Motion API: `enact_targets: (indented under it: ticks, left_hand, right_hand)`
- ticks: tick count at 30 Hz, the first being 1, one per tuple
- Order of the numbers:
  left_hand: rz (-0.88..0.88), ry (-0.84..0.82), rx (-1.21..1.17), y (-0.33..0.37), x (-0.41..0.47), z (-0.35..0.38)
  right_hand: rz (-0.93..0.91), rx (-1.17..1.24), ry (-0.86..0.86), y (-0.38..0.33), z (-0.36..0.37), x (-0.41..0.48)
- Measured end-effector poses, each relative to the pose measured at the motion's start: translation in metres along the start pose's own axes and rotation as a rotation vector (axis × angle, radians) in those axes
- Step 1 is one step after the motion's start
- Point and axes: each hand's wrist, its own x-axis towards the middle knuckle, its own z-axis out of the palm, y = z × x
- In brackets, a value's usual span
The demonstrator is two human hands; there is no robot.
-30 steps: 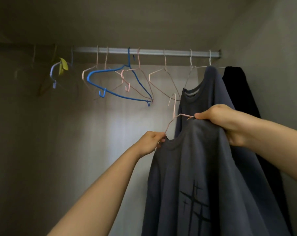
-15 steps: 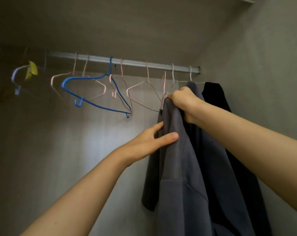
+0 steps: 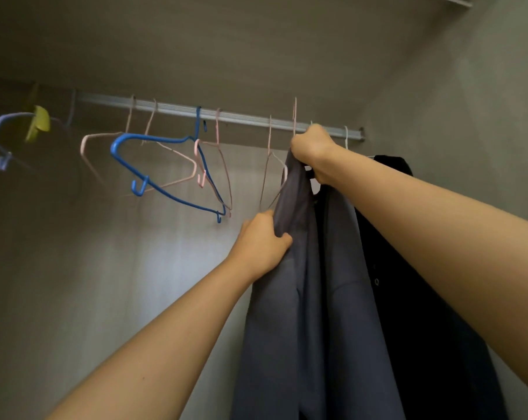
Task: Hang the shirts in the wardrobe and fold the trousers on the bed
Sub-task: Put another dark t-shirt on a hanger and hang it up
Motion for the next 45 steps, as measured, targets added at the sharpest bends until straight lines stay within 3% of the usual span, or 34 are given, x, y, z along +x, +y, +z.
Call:
enact_targets:
  ticks: [7, 11, 16, 19, 24, 35, 38, 45]
  left_hand:
    - [-0.013, 0.027, 0.047, -0.03, -0.002, 0.019]
    - [-0.017, 0.048, 0.04, -0.042, -0.012, 0.022]
    - [-0.042, 0.058, 0.024, -0.048, -0.032, 0.023]
    - [-0.064, 0.08, 0.042, -0.049, -0.047, 0.024]
    - [0.001, 0.074, 0.125, -0.048, -0.074, 0.035]
    - [0.012, 0.024, 0.147, -0.043, -0.13, 0.043]
    - [0.018, 0.006, 0.265, -0.028, -0.147, 0.032]
    - [-0.155, 0.005, 0.458, 0.006, -0.194, -0.002]
  right_hand:
    - [-0.014, -0.216, -0.155, 0.015, 0.015, 0.015]
    - [-0.062, -0.241, -0.175, 0.02, 0.02, 0.008]
    - [-0.136, -0.439, -0.216, 0.023, 0.019, -0.013]
    - [-0.353, -0.659, -0.137, 0.036, 0.021, -0.039]
    - [-0.546, -0.757, 0.017, 0.067, 0.024, -0.084]
    - [-0.502, -0.772, -0.034, 0.097, 0.013, -0.158]
    - [-0.516, -0.853, -0.037, 0.099, 0.005, -0.177]
    - [-0.584, -0.794, -0.123, 0.106, -0.008, -0.227]
